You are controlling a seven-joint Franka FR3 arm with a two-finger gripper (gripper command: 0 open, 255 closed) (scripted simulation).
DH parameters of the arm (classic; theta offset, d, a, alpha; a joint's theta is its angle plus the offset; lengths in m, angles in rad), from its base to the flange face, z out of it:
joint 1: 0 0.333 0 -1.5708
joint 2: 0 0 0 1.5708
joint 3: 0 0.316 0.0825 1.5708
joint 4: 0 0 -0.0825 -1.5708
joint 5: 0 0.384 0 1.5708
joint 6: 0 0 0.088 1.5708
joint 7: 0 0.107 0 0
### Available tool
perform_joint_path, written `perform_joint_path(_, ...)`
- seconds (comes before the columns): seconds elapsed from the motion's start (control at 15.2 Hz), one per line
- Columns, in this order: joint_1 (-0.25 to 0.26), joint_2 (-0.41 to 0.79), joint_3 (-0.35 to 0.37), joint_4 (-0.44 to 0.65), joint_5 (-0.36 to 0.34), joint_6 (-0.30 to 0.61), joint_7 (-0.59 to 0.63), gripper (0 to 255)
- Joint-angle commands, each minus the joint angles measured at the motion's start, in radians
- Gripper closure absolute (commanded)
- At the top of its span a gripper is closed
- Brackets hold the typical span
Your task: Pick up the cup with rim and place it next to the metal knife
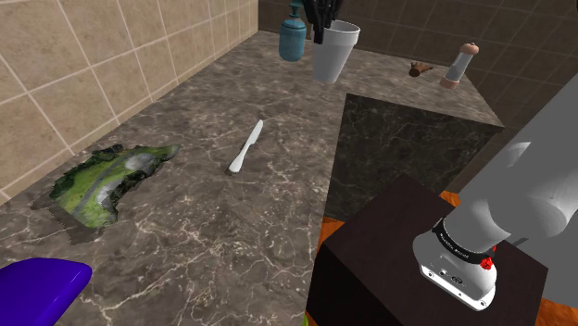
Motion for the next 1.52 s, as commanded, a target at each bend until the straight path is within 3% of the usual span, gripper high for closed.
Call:
perform_joint_path(0.0, 0.023, -0.012, 0.023, 0.001, 0.005, -0.012, 0.048, 255)
perform_joint_path(0.73, 0.162, 0.068, 0.157, 0.174, 0.013, -0.108, 0.323, 255)
perform_joint_path(1.12, 0.263, 0.188, 0.228, 0.371, -0.014, -0.187, 0.483, 255)
perform_joint_path(1.39, 0.364, 0.324, 0.267, 0.593, -0.061, -0.276, 0.593, 255)
perform_joint_path(1.45, 0.357, 0.305, 0.265, 0.549, -0.053, -0.251, 0.59, 255)
